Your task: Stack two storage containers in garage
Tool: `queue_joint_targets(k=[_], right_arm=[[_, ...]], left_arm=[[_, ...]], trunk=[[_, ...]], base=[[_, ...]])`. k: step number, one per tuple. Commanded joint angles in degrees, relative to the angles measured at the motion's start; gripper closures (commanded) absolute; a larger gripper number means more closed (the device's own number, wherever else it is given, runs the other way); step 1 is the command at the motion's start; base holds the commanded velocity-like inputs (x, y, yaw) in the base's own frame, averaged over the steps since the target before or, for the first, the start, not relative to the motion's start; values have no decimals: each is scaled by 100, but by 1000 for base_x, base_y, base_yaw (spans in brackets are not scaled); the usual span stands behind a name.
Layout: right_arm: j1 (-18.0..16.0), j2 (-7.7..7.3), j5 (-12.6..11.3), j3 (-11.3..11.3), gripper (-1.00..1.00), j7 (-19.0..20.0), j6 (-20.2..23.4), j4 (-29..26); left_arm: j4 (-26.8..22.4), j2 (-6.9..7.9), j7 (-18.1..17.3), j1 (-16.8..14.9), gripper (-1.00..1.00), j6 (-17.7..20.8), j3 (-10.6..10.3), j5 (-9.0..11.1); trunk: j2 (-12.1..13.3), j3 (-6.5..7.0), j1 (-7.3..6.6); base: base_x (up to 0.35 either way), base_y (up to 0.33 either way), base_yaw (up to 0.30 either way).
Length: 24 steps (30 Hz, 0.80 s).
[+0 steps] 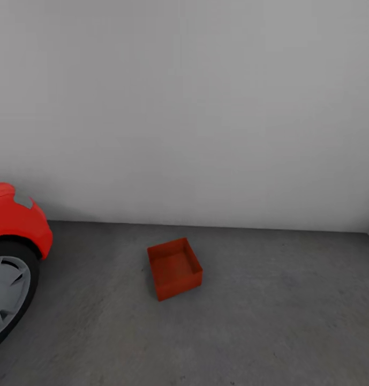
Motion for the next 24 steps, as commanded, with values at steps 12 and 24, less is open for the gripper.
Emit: queue_joint_targets(k=[12,24], right_arm=[[-8,1,-35,24,-100,-10,-36,19],[-8,-1,-28,24,-100,-10,-39,19]], left_arm=[[3,2,14,-3,-100,-16,-53,44],[3,2,14,-3,-100,-16,-50,44]], trunk=[[-4,105,0],[-4,216,0]], base=[[0,0,0],[0,0,0]])
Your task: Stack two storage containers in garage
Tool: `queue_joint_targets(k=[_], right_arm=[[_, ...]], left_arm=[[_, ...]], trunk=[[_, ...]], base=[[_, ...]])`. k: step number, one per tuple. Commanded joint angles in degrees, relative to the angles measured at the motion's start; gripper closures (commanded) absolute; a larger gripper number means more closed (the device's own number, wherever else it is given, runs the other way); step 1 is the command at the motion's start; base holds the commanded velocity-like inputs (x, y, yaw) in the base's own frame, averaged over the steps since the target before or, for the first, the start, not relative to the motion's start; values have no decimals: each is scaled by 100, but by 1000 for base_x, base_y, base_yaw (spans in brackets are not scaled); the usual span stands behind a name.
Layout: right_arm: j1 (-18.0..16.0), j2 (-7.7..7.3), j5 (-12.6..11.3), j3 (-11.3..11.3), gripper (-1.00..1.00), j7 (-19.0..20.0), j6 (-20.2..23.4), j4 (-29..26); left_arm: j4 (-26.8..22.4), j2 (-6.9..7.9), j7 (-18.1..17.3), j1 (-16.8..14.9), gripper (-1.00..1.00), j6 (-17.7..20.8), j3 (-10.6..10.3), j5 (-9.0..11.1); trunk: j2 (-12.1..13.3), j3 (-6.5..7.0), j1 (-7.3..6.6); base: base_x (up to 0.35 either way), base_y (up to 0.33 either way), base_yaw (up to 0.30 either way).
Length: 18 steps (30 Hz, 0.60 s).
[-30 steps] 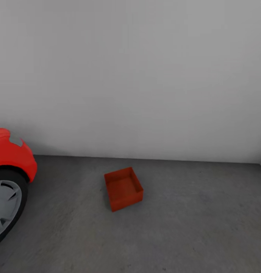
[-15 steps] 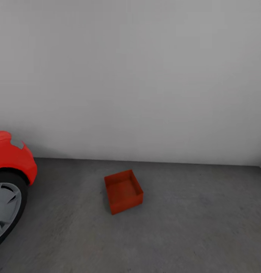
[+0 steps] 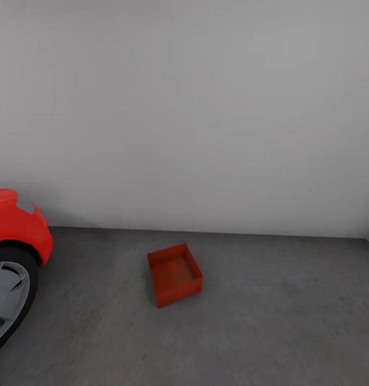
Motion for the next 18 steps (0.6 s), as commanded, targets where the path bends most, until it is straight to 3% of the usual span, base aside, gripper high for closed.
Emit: queue_joint_targets(k=[1,18], right_arm=[[-8,2,-34,24,-100,-9,-37,19],[-8,1,-37,24,-100,-9,-32,19]], left_arm=[[3,-2,14,-3,-100,-16,-49,44],[3,0,14,-3,-100,-16,-48,44]], trunk=[[-4,3,1],[-4,160,1]], base=[[0,0,0],[0,0,0]])
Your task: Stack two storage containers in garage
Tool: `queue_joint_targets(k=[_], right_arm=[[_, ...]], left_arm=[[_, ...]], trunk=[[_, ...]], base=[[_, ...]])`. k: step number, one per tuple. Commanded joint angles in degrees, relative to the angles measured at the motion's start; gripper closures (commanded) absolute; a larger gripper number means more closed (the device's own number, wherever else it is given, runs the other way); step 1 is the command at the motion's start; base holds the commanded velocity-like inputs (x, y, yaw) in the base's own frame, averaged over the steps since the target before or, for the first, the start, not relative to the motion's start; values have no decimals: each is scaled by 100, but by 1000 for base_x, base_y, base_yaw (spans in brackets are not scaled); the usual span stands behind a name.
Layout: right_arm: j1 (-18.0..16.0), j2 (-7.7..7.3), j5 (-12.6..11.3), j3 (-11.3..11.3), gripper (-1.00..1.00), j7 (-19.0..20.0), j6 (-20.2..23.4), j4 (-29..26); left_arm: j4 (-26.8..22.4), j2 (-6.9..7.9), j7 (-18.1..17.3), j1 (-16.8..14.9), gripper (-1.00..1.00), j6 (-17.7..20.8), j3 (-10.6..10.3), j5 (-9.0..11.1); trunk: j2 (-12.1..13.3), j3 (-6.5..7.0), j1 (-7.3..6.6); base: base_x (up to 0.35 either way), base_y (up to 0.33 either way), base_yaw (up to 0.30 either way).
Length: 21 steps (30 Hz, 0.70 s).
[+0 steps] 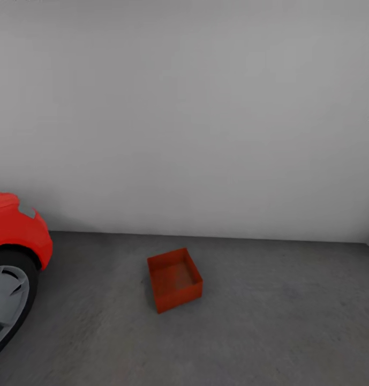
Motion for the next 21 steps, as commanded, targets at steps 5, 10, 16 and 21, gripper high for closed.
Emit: queue_joint_targets(k=[5,10,16,21], right_arm=[[-8,2,-41,24,-100,-9,-36,19],[-8,2,-48,24,-100,-9,-36,19],[-8,2,-56,24,-100,-9,-36,19],[-8,2,-53,24,-100,-13,-19,19]], left_arm=[[3,-1,14,-3,-100,-16,-49,44],[3,-1,14,-3,-100,-16,-49,44],[3,1,14,-3,-100,-16,-51,44],[3,-1,14,-3,-100,-16,-50,44]], trunk=[[-5,40,1],[-5,86,1],[-5,141,1],[-5,177,1]], base=[[0,0,0],[0,0,0],[0,0,0],[0,0,0]])
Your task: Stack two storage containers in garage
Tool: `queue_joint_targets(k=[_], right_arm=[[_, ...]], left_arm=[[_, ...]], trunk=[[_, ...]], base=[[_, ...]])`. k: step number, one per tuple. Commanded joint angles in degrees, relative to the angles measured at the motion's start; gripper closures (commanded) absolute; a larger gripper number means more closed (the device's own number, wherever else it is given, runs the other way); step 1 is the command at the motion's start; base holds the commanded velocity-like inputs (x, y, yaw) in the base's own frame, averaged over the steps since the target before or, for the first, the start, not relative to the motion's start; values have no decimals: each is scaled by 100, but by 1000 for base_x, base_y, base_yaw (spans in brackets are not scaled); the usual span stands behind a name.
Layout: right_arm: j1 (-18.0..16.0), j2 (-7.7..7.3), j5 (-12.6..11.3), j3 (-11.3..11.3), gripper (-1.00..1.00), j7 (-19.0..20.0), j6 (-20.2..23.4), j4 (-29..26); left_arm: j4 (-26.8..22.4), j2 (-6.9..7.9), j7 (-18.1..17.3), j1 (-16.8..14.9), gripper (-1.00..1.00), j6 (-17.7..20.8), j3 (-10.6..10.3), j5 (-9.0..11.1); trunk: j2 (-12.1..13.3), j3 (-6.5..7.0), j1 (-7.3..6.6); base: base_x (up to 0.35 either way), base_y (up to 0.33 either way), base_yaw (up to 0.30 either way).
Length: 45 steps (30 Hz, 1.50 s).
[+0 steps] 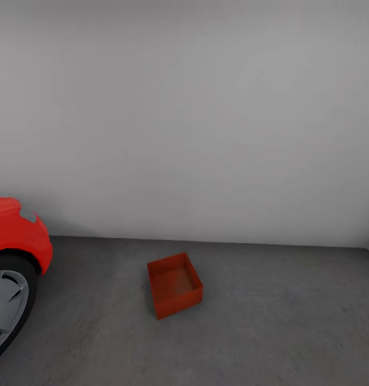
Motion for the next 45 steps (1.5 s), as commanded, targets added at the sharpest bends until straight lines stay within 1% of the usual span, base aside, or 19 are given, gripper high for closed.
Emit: queue_joint_targets(k=[1,6,11,45], right_arm=[[-8,3,-41,24,-100,-11,-34,19],[-8,8,-75,24,-100,-20,-34,17],[-8,7,-77,23,-100,-17,-50,18],[-8,9,-21,24,-100,-13,-59,14]], left_arm=[[3,0,14,-4,-100,-16,-49,44],[3,-1,14,-4,-100,-16,-49,44],[3,-2,14,-4,-100,-16,-50,44],[3,-1,14,-4,-100,-16,-52,44]], trunk=[[-5,-4,1],[-5,2,1],[-5,3,1],[-5,4,1]], base=[[0,0,0],[0,0,-6],[0,0,-176],[0,0,-291]])
